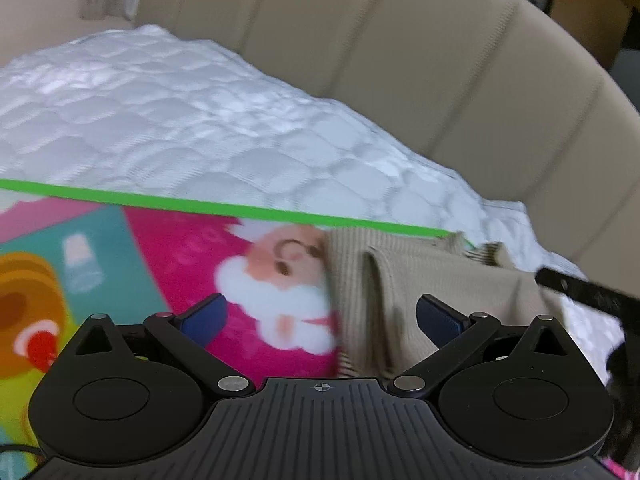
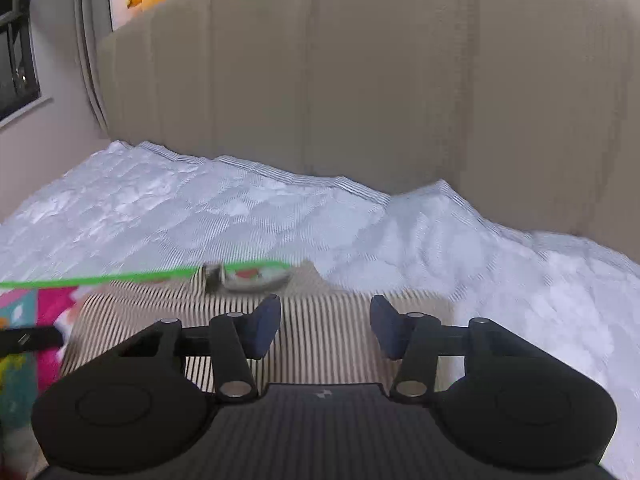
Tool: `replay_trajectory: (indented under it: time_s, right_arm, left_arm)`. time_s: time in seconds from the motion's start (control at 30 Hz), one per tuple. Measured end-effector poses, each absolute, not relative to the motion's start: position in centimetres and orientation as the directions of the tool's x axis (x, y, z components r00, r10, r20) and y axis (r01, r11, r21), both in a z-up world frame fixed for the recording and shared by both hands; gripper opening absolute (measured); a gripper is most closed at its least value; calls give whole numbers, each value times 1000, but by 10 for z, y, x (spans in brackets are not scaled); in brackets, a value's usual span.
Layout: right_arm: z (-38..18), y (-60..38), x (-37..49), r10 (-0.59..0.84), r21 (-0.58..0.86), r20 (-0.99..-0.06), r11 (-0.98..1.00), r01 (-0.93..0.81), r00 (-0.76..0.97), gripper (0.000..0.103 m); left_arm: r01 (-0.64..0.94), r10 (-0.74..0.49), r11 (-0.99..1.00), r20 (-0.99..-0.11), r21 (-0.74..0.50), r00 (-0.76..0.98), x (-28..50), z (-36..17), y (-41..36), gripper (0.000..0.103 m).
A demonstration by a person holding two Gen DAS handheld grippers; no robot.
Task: Fold clothes
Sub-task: 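Grasp the shirt hem with the right gripper while the left gripper grasps beside it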
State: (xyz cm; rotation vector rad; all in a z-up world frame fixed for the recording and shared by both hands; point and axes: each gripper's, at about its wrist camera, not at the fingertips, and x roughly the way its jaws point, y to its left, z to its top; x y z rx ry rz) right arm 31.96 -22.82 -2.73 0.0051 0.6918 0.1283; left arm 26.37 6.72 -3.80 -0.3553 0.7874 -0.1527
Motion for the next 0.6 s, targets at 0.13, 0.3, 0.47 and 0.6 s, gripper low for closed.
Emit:
replay_trajectory:
  time_s: [0.13, 0.3, 0.47, 0.6]
  right_arm:
    - [-48, -207, 362, 82, -5, -677, 993, -115, 731, 49]
    - [-60, -201, 369, 97, -22, -703, 987, -159, 704, 8]
    - [-17, -216, 318, 184, 36, -641, 977, -211, 745, 5]
    - [18, -242, 239, 284, 155, -604, 958, -240, 745, 4]
  left_arm:
    - [-36, -225, 935, -670, -352, 707, 267, -39, 77, 103]
    - [-86, -195, 929, -674, -359, 713, 271, -45, 91, 103]
    - [-152, -201, 892, -676, -425, 709, 273, -47, 108, 103]
    - [-144, -245, 846, -614, -513, 750, 264, -30, 118, 103]
